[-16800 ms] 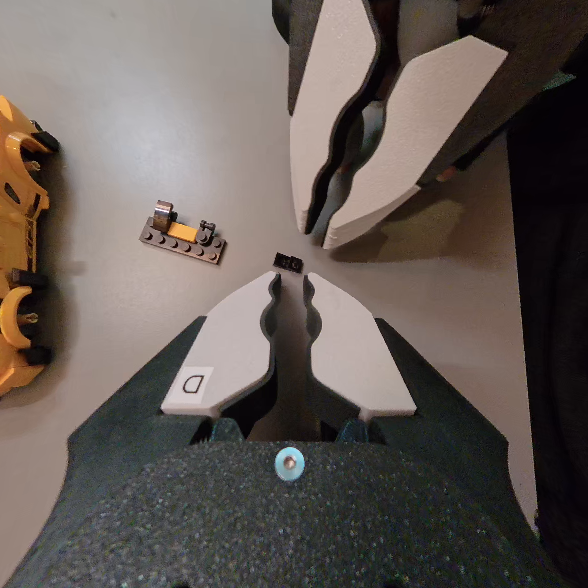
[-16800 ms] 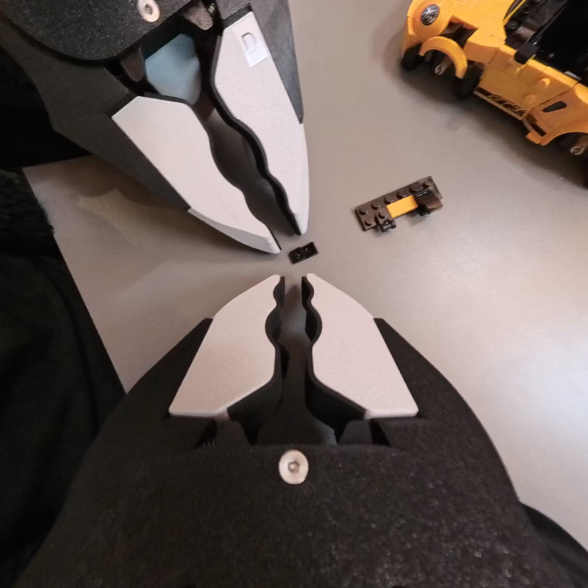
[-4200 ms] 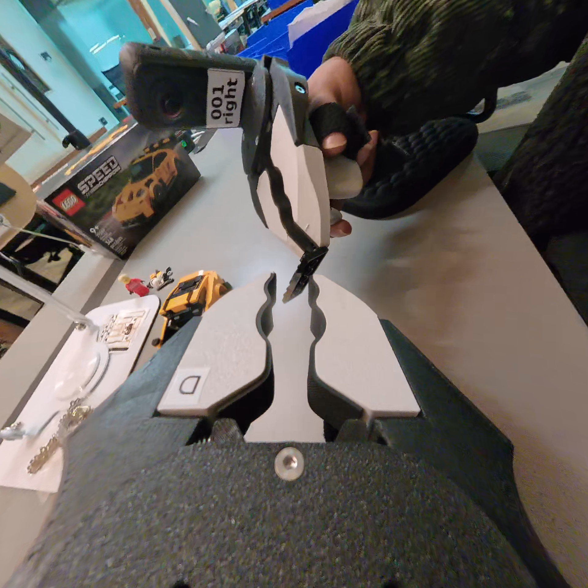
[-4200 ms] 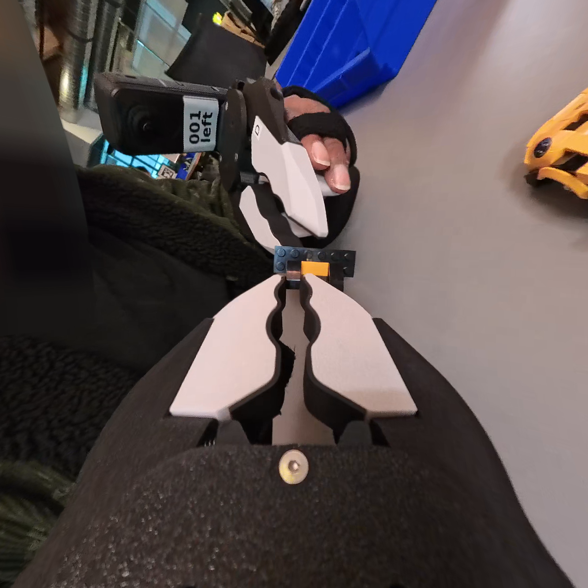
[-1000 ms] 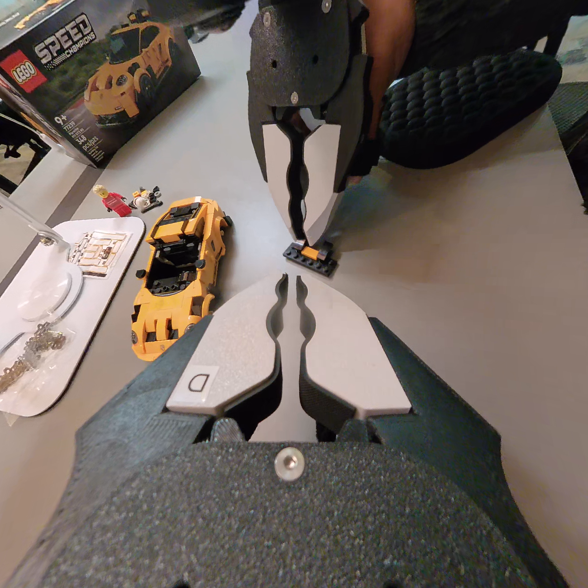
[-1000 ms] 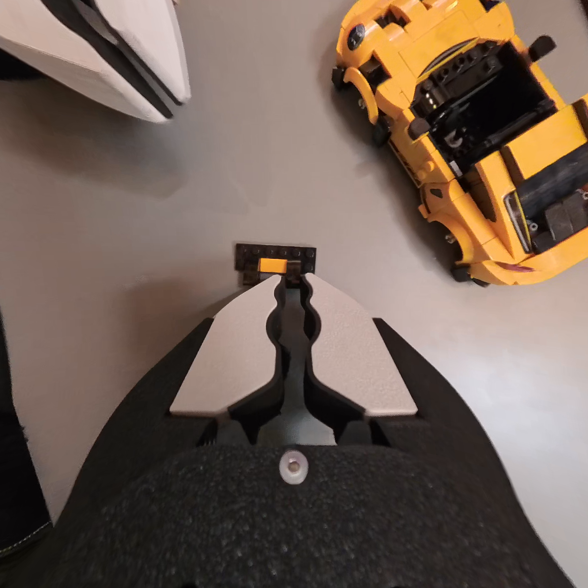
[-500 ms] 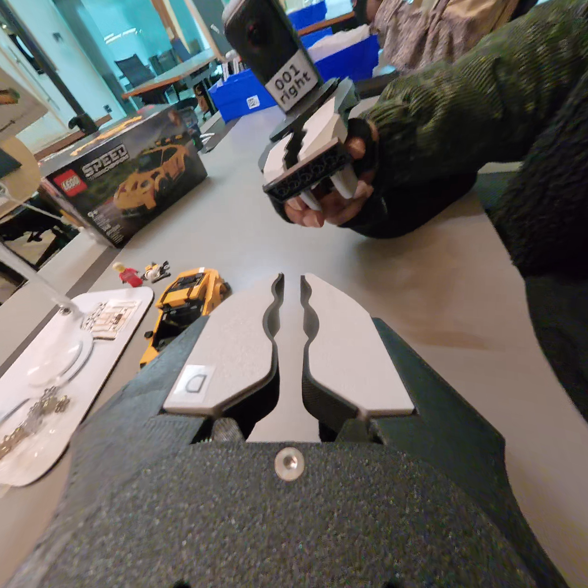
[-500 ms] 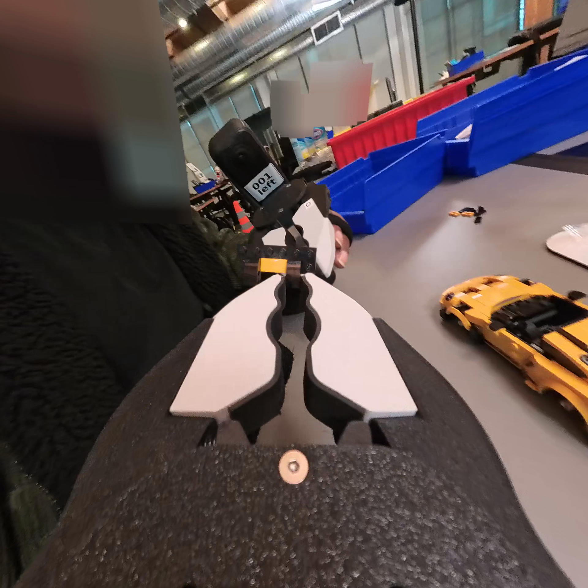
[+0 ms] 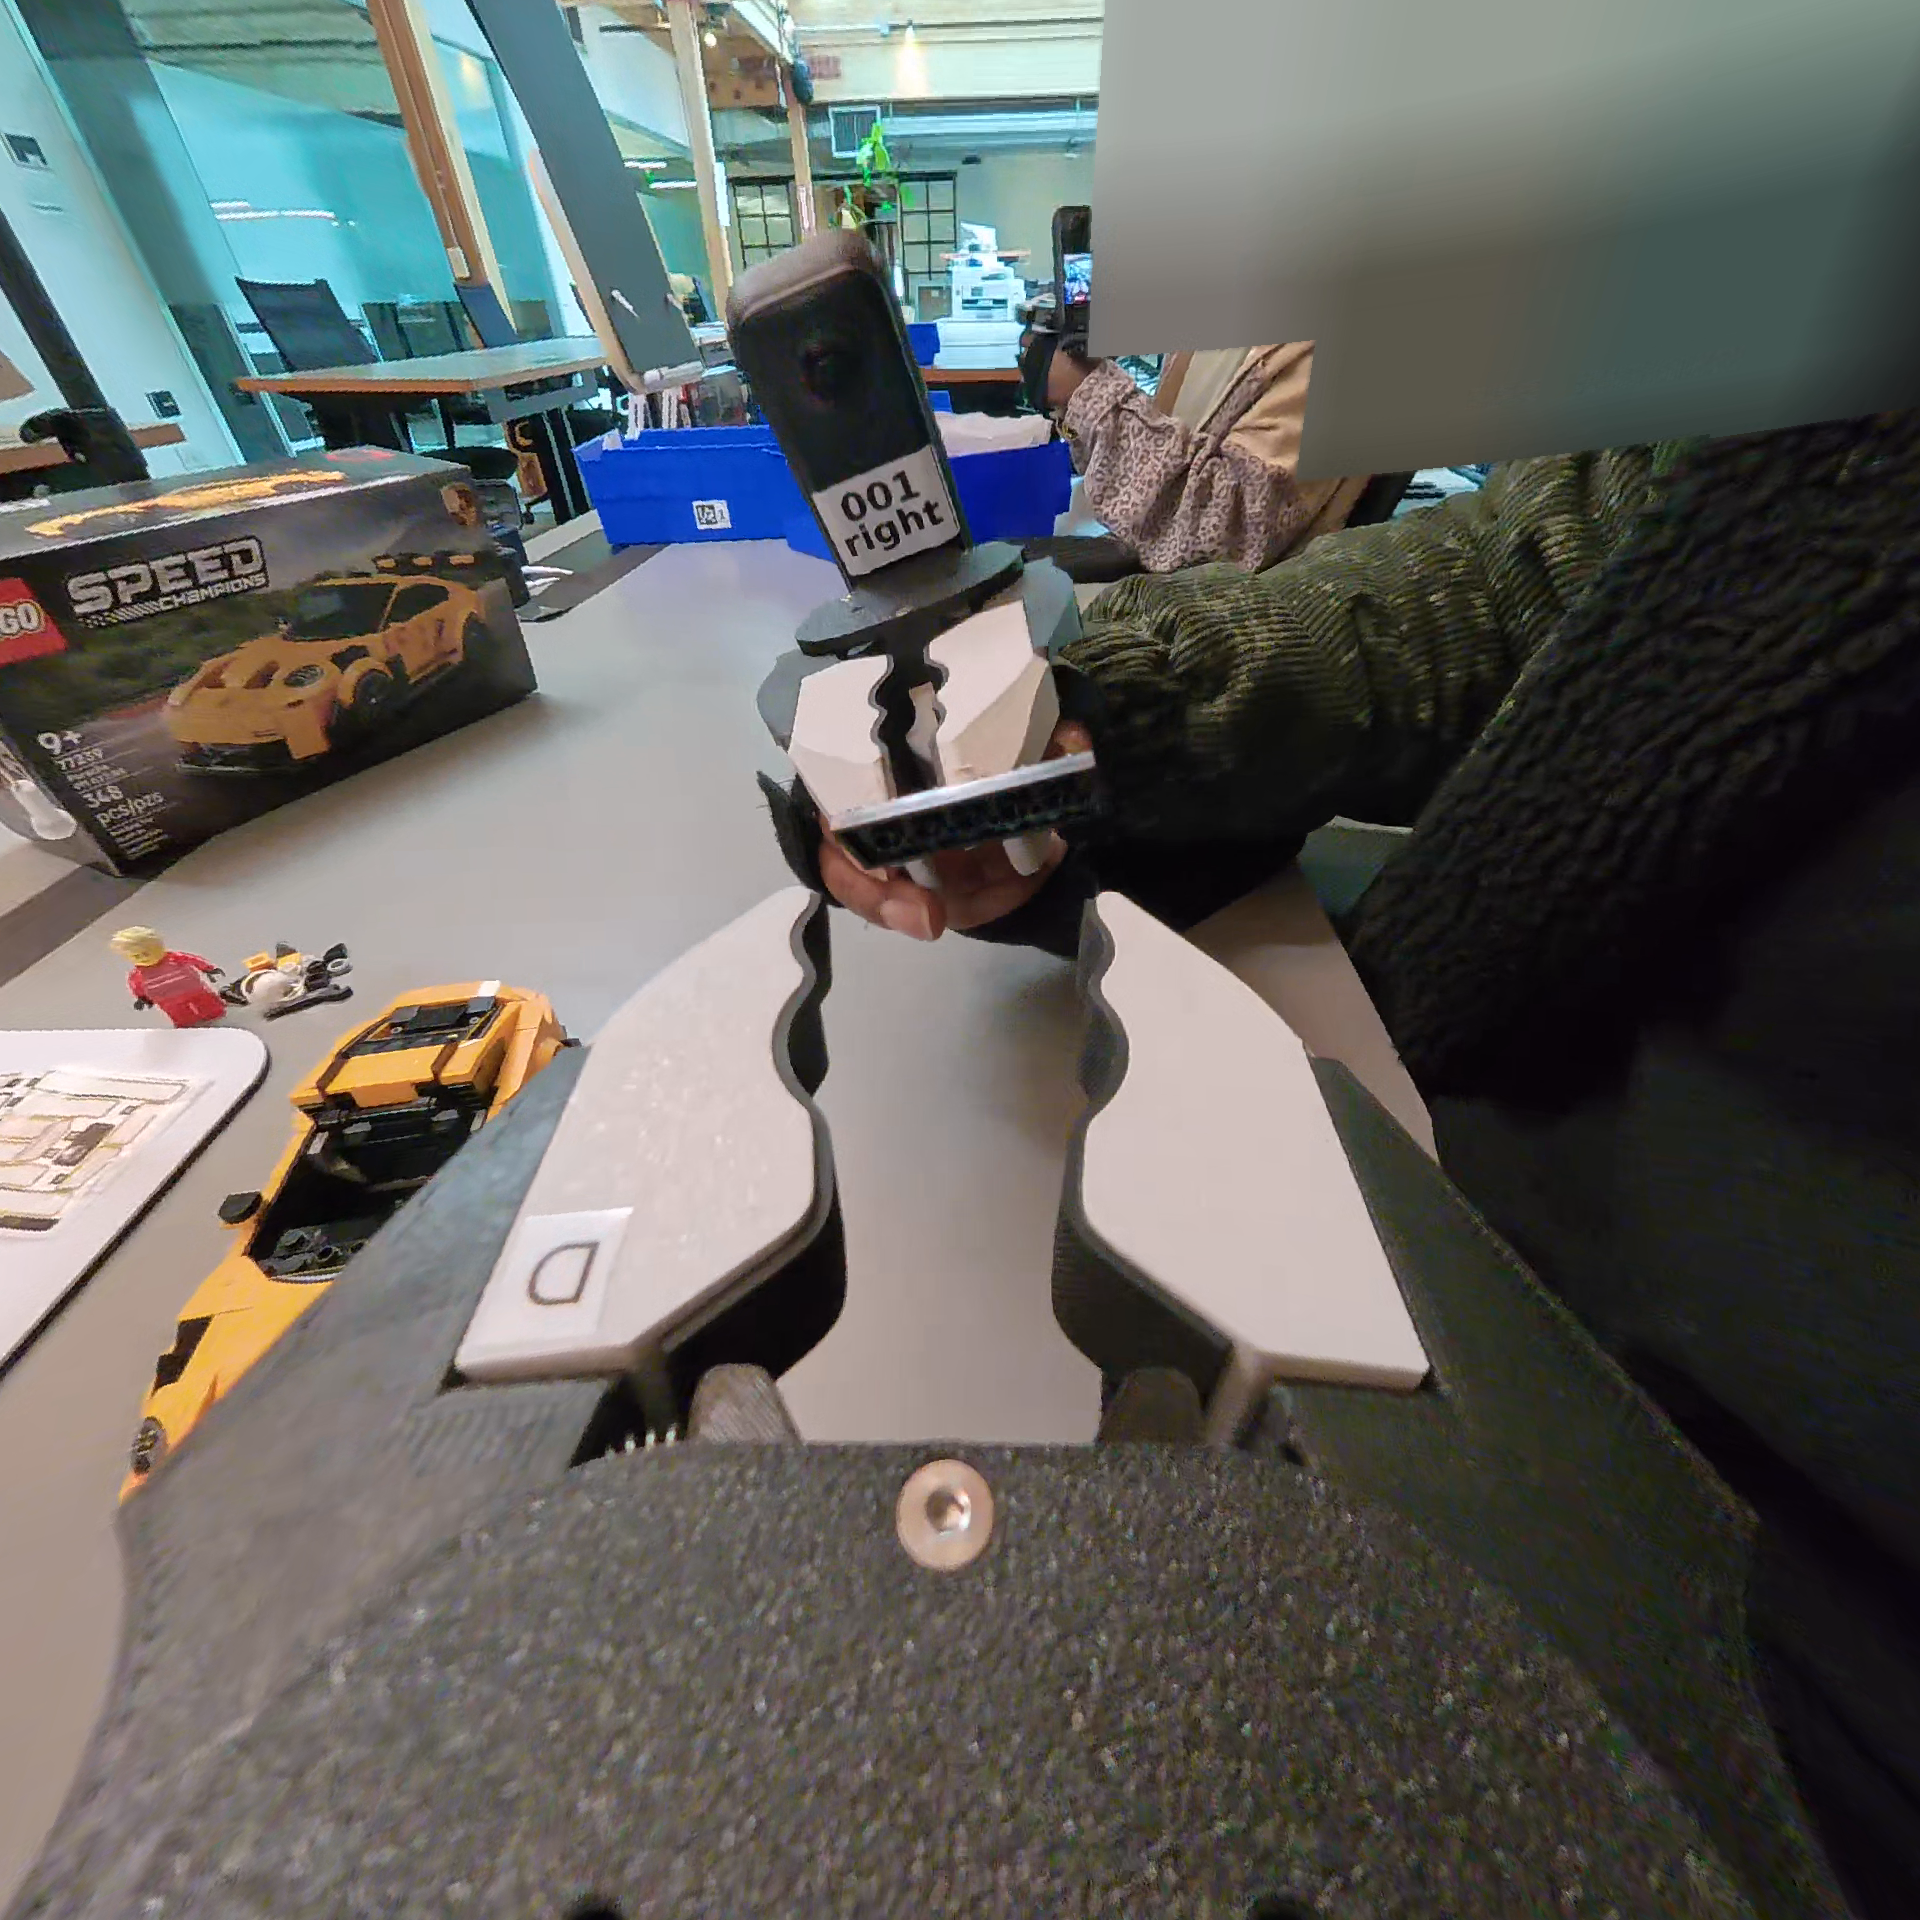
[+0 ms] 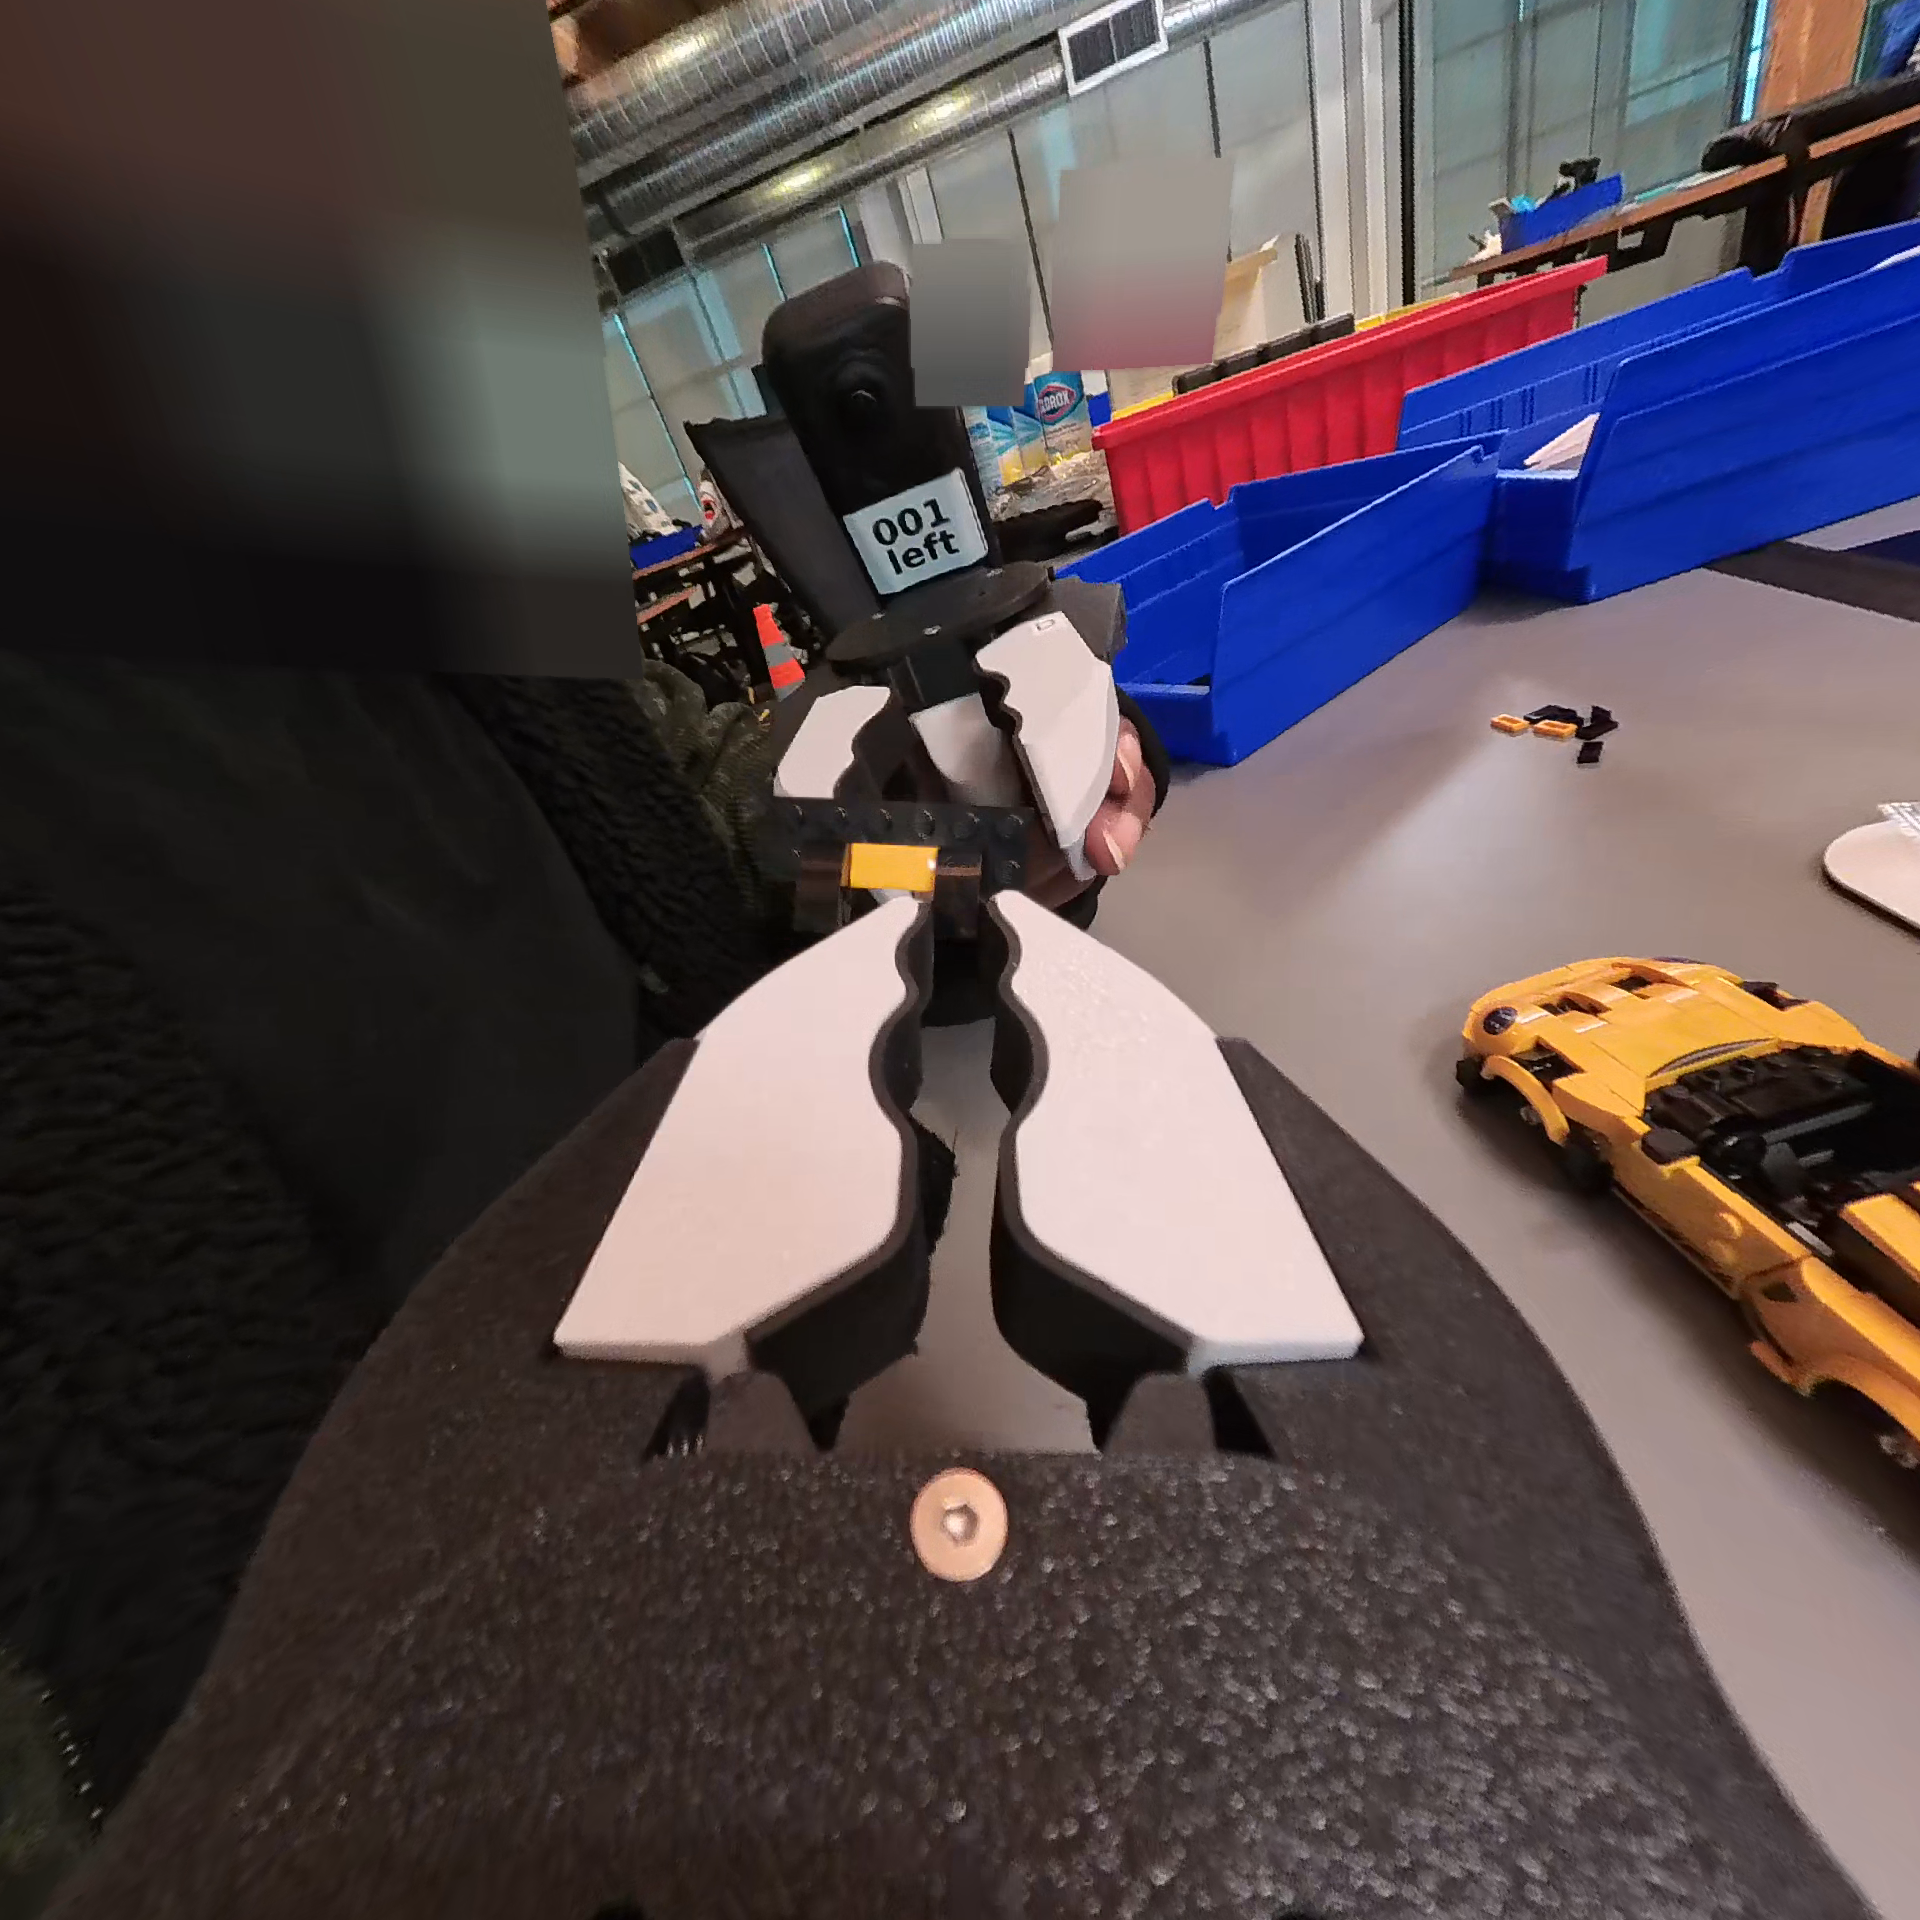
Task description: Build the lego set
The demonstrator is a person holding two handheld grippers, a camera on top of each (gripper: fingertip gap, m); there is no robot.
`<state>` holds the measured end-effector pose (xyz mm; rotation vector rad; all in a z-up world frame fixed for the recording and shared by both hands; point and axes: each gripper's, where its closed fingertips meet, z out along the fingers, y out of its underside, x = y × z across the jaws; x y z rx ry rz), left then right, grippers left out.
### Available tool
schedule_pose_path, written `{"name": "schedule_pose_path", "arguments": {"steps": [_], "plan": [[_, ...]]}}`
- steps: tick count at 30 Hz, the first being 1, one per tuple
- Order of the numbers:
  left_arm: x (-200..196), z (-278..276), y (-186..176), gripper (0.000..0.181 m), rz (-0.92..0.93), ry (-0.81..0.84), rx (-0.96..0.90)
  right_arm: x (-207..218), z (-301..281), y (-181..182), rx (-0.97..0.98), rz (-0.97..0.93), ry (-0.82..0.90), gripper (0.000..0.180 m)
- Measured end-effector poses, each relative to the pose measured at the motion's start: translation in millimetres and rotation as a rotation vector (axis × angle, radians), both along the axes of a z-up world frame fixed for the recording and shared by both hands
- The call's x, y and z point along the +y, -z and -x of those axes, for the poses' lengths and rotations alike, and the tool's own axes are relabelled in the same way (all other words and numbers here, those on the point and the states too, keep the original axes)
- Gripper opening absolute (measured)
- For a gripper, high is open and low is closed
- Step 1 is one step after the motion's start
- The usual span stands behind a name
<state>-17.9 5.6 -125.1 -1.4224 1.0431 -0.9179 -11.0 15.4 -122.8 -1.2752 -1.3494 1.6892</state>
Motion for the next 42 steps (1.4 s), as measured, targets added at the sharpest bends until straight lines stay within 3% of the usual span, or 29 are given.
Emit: {"name": "schedule_pose_path", "arguments": {"steps": [5,11,17,27,32,36,42], "plan": [[4.3,0.7,8.0,0.040,-0.004,-0.023,0.048,6.6,0.8,16.1,-0.113,-0.031,0.028,0.008],[29.4,13.7,39.0,0.023,-0.022,-0.178,0.251,54.8,-12.9,87.4,-0.711,-0.088,0.261,0.008],[47.2,29.4,51.9,0.007,-0.057,-0.305,0.369,78.1,-21.8,118.4,-1.043,-0.191,0.436,0.008],[63.2,48.9,47.7,0.000,-0.042,-0.420,0.360,73.0,-9.7,131.8,-1.051,-0.099,0.583,0.014],[65.1,48.0,57.4,0.000,-0.023,-0.421,0.382,38.1,-3.7,122.9,-0.923,-0.003,0.496,0.024],[64.9,43.8,68.0,0.000,-0.011,-0.403,0.412,44.1,-17.0,112.3,-0.864,-0.152,0.434,0.021],[65.8,41.0,77.4,0.000,0.002,-0.390,0.423,61.8,-15.7,125.6,-0.807,-0.476,0.272,0.025]]}}
